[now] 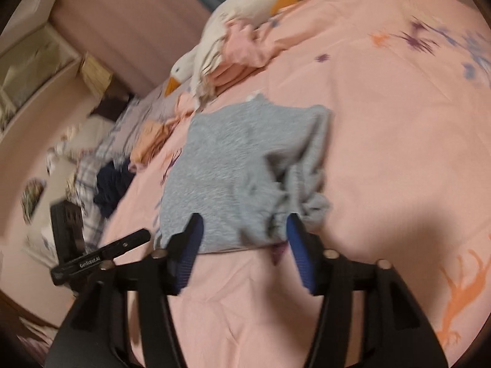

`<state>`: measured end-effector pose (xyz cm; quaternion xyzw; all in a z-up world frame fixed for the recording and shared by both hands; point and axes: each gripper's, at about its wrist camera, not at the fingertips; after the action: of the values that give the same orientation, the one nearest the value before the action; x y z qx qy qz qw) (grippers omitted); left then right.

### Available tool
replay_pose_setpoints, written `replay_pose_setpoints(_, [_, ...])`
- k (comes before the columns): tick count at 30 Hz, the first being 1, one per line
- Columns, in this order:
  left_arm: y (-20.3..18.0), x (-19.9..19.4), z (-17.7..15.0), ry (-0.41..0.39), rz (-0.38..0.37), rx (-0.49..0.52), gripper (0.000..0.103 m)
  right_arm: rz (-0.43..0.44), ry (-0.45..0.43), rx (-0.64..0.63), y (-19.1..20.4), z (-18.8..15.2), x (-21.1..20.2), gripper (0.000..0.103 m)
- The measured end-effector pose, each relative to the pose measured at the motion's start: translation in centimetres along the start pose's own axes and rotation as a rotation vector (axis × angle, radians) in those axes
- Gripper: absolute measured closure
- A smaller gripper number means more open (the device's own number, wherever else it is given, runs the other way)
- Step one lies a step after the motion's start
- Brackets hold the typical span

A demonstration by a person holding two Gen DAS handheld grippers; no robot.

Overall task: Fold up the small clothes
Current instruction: 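Open the right tool and release the folded side onto the bundle, then grasp the sweatshirt end with the right tool while the left tool grips the body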

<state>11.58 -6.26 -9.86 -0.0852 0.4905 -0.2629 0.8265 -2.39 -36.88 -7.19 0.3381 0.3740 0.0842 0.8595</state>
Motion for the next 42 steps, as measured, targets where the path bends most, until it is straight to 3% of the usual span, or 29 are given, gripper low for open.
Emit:
replay_pose_setpoints(6, [2.9,1.5,0.0,0.074,-0.135,-0.174,0.029,0.005,0.013,0.162,-3.2,0.5,0.2,0.034])
replay_pose_setpoints(9, [2.9,2.5,0.4,0.1,-0.165,-0.198,0.029,0.019,0.027,0.194,-3.8,0.8,1.0,0.03])
replay_pose_setpoints(32, [0.5,8.4,5.3,0.119,-0.269,-0.157,0.021,0.079,0.113,0.176,-4.2,6.4,7.6,0.027])
replay_pose_setpoints(36, [0.2,9.1,5.8,0.124,-0.282,-0.137,0.021,0.088,0.123,0.167,-3.9,6.8,8.4,0.032])
replay_pose_setpoints(42, [-0.1,9.7,6.5,0.123,-0.298,-0.139,0.012,0.093,0.127,0.161,-3.8,7.2,9.6,0.041])
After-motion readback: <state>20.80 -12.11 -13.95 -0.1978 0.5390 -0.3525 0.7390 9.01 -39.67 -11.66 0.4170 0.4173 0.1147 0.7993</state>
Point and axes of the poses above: each gripper's, at about its wrist camera, not at the fingertips, and x roughly the way its jaws point, y to its left, z to its top
